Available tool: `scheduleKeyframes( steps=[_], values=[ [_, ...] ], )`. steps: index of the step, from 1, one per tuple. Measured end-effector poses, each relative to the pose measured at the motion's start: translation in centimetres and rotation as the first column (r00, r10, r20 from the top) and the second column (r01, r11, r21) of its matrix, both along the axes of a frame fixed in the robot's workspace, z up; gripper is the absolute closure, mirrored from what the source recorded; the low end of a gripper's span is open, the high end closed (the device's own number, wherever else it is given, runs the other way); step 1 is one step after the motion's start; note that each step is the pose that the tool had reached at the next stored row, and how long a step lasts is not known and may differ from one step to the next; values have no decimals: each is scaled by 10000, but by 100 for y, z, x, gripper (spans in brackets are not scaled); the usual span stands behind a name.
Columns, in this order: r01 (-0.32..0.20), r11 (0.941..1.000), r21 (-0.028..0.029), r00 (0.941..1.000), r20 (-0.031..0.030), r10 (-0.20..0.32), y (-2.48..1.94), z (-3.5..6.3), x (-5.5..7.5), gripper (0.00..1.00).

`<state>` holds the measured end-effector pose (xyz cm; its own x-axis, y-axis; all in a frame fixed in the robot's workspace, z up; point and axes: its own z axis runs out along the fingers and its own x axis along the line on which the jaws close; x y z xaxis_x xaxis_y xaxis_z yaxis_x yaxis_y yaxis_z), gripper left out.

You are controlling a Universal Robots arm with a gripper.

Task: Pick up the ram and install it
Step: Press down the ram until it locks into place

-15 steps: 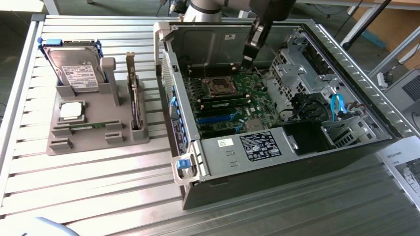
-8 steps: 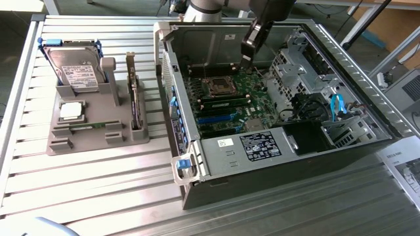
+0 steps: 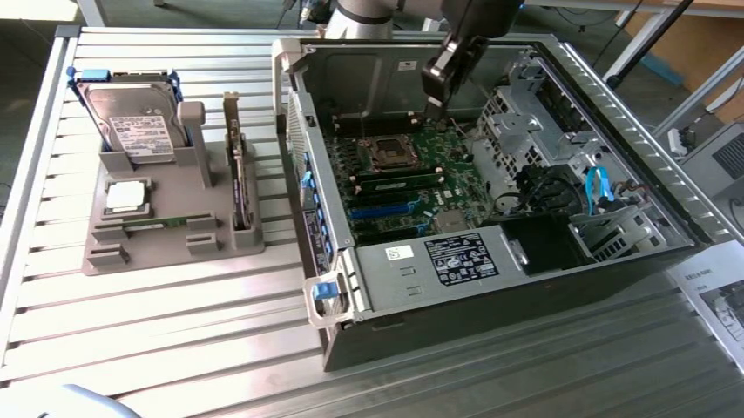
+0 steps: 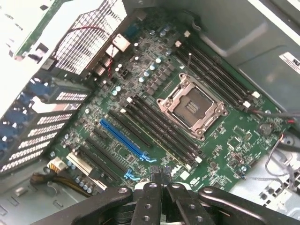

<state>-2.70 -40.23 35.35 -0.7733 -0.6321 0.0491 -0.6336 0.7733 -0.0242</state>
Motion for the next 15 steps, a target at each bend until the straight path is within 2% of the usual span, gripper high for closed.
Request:
scheduleKeyframes(
  steps=[4, 8, 12, 14, 15],
  values=[
    [710, 9975, -1, 9975, -1, -710, 0, 0, 0, 90],
    [1307, 9914, 0, 9914, 0, -1307, 0, -1, 0, 90],
    [1901, 9818, -1, 9818, 0, -1901, 0, -1, 0, 90],
    [2198, 9755, -1, 9755, 0, -2198, 0, -2, 0, 90],
    [2412, 9705, -1, 9705, 0, -2412, 0, -2, 0, 90]
  ],
)
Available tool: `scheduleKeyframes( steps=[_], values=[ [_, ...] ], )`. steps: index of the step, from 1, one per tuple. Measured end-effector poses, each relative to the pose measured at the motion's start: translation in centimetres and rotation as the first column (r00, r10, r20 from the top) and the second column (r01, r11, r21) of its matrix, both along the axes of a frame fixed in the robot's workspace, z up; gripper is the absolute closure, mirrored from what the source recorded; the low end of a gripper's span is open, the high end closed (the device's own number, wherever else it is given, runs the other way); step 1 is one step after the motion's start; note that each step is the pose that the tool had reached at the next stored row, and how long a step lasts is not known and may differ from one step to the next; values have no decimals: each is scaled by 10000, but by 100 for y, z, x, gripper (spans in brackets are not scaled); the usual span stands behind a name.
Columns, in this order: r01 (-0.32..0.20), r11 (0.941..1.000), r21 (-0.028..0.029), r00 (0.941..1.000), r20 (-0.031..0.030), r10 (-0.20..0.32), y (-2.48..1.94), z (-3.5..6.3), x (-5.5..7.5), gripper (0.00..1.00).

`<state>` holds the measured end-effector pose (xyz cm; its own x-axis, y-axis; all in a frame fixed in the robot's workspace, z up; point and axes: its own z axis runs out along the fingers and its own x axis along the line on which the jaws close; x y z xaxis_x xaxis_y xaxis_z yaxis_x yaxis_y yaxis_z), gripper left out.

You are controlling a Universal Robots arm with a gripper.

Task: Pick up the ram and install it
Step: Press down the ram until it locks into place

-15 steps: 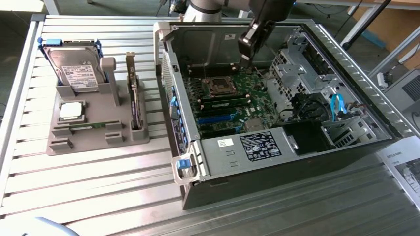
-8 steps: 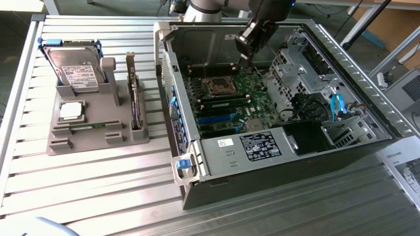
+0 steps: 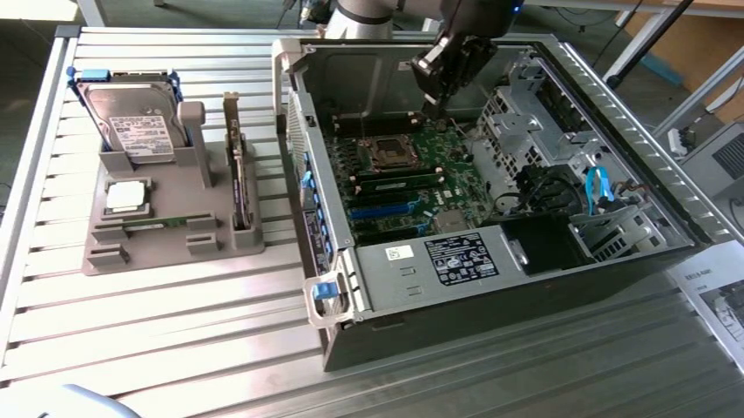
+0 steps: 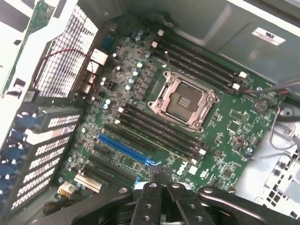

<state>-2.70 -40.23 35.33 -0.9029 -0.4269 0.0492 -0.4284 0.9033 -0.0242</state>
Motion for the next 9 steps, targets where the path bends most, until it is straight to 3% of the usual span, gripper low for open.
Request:
scheduleKeyframes(
  steps=[5, 9],
  values=[
    [762, 9971, 0, 9971, 0, -762, 0, -1, 0, 90],
    [1370, 9906, 0, 9906, 0, -1370, 0, -3, 0, 90]
  ],
)
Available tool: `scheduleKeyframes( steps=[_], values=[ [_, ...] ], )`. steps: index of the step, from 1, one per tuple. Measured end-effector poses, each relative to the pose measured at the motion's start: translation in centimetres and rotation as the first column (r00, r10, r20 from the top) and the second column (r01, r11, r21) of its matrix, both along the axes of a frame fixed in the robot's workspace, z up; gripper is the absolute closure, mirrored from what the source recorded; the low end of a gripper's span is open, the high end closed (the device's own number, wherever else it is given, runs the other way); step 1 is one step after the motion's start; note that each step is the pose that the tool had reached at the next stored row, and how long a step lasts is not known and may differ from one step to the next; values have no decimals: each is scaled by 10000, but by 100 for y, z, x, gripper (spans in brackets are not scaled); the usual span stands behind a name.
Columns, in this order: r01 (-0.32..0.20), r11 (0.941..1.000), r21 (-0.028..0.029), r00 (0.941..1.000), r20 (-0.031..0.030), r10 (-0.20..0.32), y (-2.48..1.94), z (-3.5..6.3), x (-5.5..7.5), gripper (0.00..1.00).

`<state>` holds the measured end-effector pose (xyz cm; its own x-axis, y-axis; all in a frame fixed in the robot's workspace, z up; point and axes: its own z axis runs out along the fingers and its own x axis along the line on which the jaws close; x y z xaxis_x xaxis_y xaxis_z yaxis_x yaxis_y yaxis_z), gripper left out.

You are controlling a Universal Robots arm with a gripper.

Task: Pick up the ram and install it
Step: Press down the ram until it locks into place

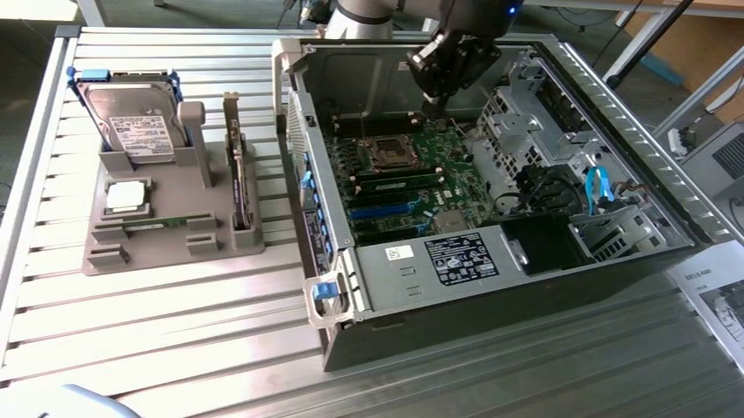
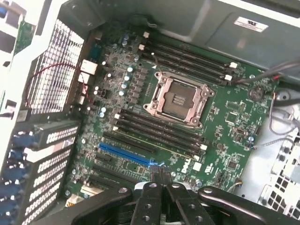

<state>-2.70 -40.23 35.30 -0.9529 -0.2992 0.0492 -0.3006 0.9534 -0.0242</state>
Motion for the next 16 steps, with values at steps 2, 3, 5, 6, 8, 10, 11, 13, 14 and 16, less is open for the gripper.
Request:
scheduleKeyframes(
  steps=[2, 3, 5, 6, 8, 10, 11, 13, 14, 16],
  values=[
    [292, 9996, 0, 9996, 0, -292, 0, -1, 0, 90],
    [428, 9991, 0, 9991, 0, -428, 0, -1, 0, 90],
    [734, 9973, 0, 9973, 0, -734, 0, -2, 0, 90],
    [881, 9961, 0, 9961, 0, -881, 0, -3, 0, 90],
    [1160, 9933, 0, 9933, 0, -1160, 0, -4, 0, 90],
    [1458, 9893, 0, 9893, 0, -1458, 0, -5, 0, 90],
    [1587, 9873, 0, 9873, 0, -1587, 0, -6, 0, 90],
    [1866, 9824, 0, 9824, 0, -1866, 0, -7, 0, 90],
    [1983, 9801, 0, 9801, 0, -1983, 0, -7, 0, 90],
    [2019, 9794, 0, 9794, 0, -2019, 0, -7, 0, 90]
  ],
)
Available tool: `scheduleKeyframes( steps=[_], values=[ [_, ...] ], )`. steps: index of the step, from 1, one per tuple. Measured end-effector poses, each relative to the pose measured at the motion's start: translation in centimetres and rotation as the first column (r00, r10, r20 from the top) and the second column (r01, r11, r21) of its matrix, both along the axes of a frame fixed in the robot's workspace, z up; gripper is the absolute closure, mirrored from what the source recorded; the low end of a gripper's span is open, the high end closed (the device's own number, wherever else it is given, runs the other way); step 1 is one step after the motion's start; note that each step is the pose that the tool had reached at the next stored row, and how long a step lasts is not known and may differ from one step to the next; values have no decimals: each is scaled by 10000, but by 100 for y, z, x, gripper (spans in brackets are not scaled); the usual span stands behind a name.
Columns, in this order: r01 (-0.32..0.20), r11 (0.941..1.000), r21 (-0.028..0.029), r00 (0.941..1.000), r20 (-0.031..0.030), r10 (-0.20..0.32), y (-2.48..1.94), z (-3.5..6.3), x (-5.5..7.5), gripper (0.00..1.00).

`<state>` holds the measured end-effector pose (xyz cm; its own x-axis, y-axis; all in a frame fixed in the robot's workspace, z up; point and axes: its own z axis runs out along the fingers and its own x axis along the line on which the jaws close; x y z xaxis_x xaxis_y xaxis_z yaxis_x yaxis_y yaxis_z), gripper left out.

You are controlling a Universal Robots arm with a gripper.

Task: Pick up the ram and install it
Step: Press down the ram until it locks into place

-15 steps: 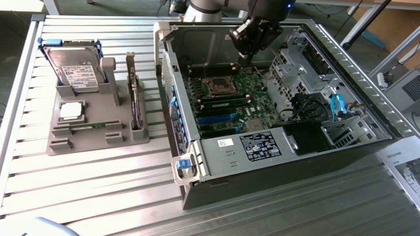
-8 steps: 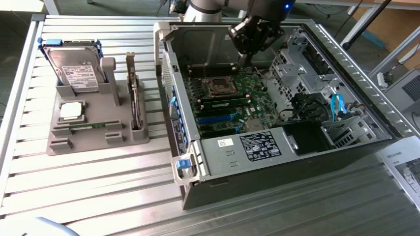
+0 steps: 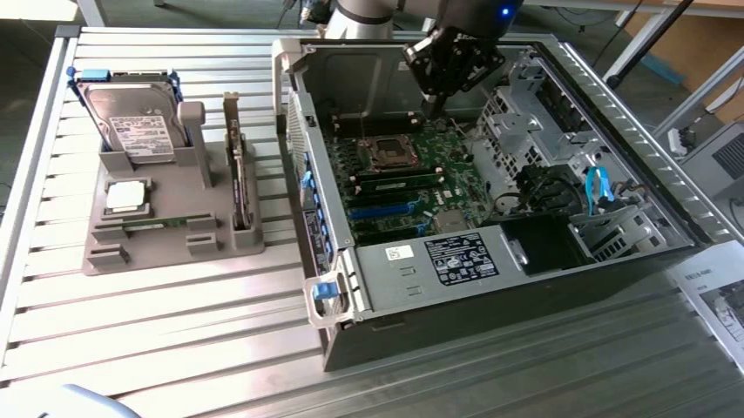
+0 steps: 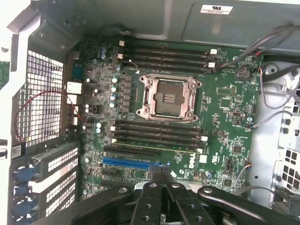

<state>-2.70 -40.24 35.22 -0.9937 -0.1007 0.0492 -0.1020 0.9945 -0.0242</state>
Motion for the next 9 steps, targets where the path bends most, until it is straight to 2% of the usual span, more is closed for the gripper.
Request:
scheduleKeyframes(
  steps=[5, 9],
  values=[
    [-1, 10000, 6, 10000, 15, 1, 0, 0, 0, 90],
    [0, 10000, 31, 10000, 90, -1, 0, 0, -7, 90]
  ],
)
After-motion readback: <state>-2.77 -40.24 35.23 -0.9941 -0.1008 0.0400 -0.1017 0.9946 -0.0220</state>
